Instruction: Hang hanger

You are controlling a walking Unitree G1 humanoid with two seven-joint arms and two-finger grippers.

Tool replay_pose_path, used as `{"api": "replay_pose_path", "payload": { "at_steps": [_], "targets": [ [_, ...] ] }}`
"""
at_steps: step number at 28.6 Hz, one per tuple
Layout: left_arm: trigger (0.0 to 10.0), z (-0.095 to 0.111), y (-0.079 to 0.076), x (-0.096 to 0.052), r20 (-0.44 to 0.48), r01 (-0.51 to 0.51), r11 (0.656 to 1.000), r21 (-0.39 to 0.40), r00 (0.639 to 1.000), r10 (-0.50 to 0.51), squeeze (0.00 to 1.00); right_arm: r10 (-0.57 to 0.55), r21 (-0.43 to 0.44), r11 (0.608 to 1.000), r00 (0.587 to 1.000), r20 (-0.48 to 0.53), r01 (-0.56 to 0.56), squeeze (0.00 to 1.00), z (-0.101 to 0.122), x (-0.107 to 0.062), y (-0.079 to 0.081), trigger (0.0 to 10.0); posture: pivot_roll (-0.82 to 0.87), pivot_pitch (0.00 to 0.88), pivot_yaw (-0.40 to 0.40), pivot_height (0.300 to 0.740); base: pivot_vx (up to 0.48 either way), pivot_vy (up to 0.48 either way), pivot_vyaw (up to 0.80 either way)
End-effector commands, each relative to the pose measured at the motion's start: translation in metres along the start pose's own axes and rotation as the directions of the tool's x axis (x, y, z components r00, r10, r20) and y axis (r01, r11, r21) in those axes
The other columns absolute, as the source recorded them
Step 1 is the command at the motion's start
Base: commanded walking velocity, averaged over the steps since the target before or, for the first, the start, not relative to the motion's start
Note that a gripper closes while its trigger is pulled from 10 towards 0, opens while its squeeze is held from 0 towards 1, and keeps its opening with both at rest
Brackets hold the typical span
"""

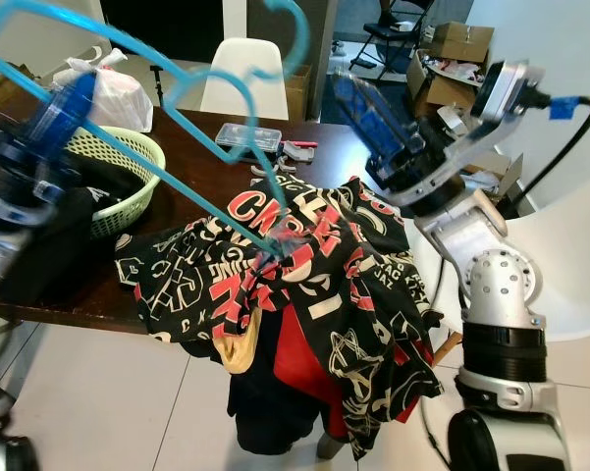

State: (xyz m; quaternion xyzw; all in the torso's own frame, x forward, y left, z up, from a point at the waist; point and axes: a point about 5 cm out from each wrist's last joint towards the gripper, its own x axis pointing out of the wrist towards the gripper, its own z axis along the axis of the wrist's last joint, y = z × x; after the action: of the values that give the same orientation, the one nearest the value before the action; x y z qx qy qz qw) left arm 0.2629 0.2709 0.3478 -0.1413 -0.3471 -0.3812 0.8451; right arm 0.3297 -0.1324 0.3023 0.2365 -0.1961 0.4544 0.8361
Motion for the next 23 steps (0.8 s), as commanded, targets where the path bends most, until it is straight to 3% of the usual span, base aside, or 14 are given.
{"api": "replay_pose_path", "payload": {
  "at_steps": [1,2,3,4,5,6,7,9,10,13,14,17,20,23],
  "targets": [
    [0.0,0.005,0.005,0.000,-0.078,-0.022,0.995,0.097,0.997,0.029,0.00,-0.064,-0.047,0.997,0.996,-0.054,0.062,0.00,-0.007,-0.003,-0.007,10.0,0.05,0.076,-0.064,0.740,0.000,0.000,0.00],
    [0.0,0.005,0.005,0.000,-0.078,-0.022,0.995,0.097,0.997,0.029,0.00,-0.064,-0.047,0.997,0.996,-0.054,0.062,0.00,-0.007,-0.003,-0.007,10.0,0.05,0.076,-0.064,0.740,0.000,0.000,0.00],
    [0.0,0.013,0.018,0.000,-0.285,-0.042,0.920,0.389,0.944,0.164,0.00,-0.119,-0.050,0.992,0.991,-0.060,0.116,0.00,-0.010,-0.008,-0.013,10.0,0.06,0.083,-0.054,0.740,0.000,0.000,0.00],
    [0.0,0.013,0.018,0.000,-0.285,-0.042,0.920,0.389,0.944,0.164,0.00,-0.119,-0.050,0.992,0.991,-0.060,0.116,0.00,-0.010,-0.008,-0.013,10.0,0.06,0.083,-0.054,0.740,0.000,0.000,0.00],
    [0.0,0.016,0.022,0.000,-0.329,-0.027,0.883,0.468,0.922,0.203,0.00,-0.129,-0.046,0.991,0.990,-0.056,0.126,0.00,-0.010,-0.008,-0.013,10.0,0.06,0.082,-0.054,0.740,0.000,0.000,0.00],
    [0.0,0.016,0.022,0.000,-0.329,-0.027,0.883,0.468,0.922,0.203,0.00,-0.129,-0.046,0.991,0.990,-0.056,0.126,0.00,-0.010,-0.008,-0.013,10.0,0.06,0.082,-0.054,0.740,0.000,0.000,0.00],
    [0.0,0.021,0.022,0.005,-0.320,-0.021,0.861,0.508,0.924,0.211,0.00,-0.139,-0.047,0.990,0.989,-0.053,0.137,0.00,-0.011,-0.009,-0.014,10.0,0.06,0.084,-0.052,0.740,0.000,0.000,0.00],
    [0.0,0.039,0.010,0.025,-0.191,-0.004,0.869,0.494,0.975,0.114,0.00,-0.179,-0.062,0.983,0.982,-0.063,0.175,0.00,-0.015,-0.009,-0.018,10.0,0.06,0.084,-0.051,0.740,0.000,0.000,0.00],
    [0.0,0.039,0.010,0.025,-0.191,-0.004,0.869,0.494,0.975,0.114,0.00,-0.179,-0.062,0.983,0.982,-0.063,0.175,0.00,-0.015,-0.009,-0.018,10.0,0.06,0.084,-0.051,0.740,0.000,0.000,0.00],
    [0.0,0.058,-0.017,0.048,-0.029,0.070,0.914,0.400,0.998,-0.064,0.00,-0.201,-0.045,0.979,0.978,-0.049,0.199,0.00,-0.018,-0.010,-0.022,10.0,0.07,0.083,-0.051,0.740,0.000,0.000,0.00],
    [0.0,0.062,-0.026,0.053,0.029,0.105,0.934,0.342,0.992,-0.123,0.00,-0.186,-0.026,0.982,0.982,-0.032,0.185,0.00,-0.017,-0.010,-0.020,10.0,0.07,0.083,-0.052,0.740,0.000,0.000,0.00],
    [0.0,0.065,-0.031,0.055,0.072,0.135,0.945,0.299,0.984,-0.163,0.00,-0.173,-0.011,0.985,0.985,-0.017,0.173,0.00,-0.016,-0.009,-0.019,10.0,0.07,0.083,-0.052,0.740,0.000,0.000,0.00],
    [0.0,0.076,-0.046,0.061,0.226,0.215,0.959,0.187,0.940,-0.255,0.00,-0.140,0.060,0.989,0.988,0.063,0.137,0.00,-0.006,-0.012,-0.017,10.0,0.07,0.081,-0.055,0.740,0.000,0.000,0.00],
    [0.0,0.079,-0.051,0.063,0.298,0.244,0.961,0.131,0.915,-0.273,0.00,-0.138,0.093,0.987,0.985,0.107,0.128,0.00,0.000,-0.014,-0.019,10.0,0.07,0.079,-0.058,0.740,0.000,0.000,0.00]
  ]
}}
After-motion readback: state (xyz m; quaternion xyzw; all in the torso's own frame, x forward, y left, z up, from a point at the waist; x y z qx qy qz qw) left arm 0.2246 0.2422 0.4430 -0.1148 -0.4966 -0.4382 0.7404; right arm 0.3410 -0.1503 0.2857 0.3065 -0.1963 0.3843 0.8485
